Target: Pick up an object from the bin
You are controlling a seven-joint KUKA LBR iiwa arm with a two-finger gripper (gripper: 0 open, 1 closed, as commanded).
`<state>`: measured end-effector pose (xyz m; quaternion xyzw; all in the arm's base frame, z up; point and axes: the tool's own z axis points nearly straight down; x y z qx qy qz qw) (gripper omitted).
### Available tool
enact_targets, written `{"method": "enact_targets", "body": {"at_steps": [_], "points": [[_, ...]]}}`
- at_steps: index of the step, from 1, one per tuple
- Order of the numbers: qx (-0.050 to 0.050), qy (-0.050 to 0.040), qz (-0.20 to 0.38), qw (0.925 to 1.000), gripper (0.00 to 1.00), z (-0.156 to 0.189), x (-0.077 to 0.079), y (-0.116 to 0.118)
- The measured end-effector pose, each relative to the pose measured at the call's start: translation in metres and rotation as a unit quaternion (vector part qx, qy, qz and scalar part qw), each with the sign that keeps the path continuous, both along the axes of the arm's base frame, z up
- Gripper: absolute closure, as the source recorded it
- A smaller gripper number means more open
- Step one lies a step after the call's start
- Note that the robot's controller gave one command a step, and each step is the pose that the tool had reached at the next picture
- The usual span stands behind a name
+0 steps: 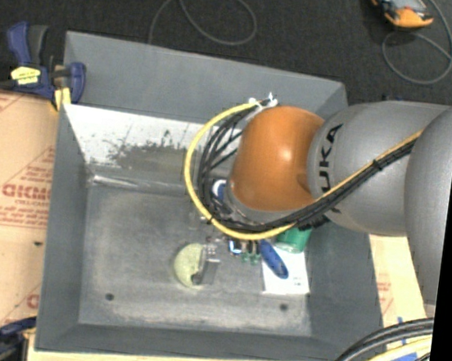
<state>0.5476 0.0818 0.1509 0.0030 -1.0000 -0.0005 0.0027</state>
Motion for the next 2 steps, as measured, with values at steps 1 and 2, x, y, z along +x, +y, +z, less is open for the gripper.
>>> {"method": "enact_targets", "body": {"at_steps": [1,2], "points": [[0.000,-0.0041,-0.001,1.0000,0.00,0.005,0.002,0.000],[0.000,-0.0084,0.087,0.9962,0.00,-0.040,0.012,-0.018]]}}
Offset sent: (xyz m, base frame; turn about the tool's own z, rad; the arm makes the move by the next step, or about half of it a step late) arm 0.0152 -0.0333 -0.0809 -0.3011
